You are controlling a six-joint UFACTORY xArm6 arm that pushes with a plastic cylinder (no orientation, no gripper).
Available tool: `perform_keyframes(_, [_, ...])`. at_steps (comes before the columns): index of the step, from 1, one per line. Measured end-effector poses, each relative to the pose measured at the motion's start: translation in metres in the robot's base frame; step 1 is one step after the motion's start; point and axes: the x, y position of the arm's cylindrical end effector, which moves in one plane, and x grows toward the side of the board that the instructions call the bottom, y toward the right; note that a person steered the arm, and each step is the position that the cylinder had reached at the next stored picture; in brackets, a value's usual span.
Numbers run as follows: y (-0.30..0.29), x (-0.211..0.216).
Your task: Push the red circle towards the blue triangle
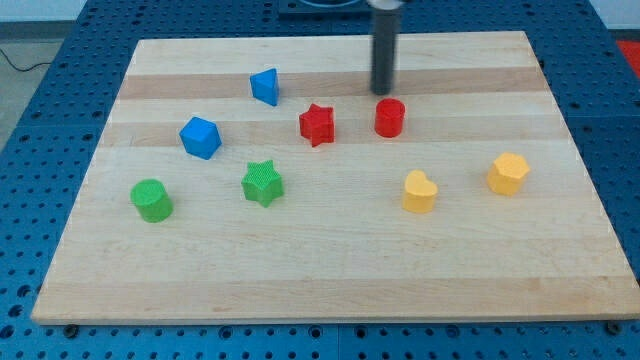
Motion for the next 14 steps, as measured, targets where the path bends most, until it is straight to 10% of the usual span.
perform_keyframes(2, [0.05,0.07])
perform_keyframes(4, [-0.063,0.065])
perform_keyframes(8, [-0.043,0.034])
perform_keyframes(11, [-0.147,0.088])
perform_keyframes(14, [-0.124,0.135])
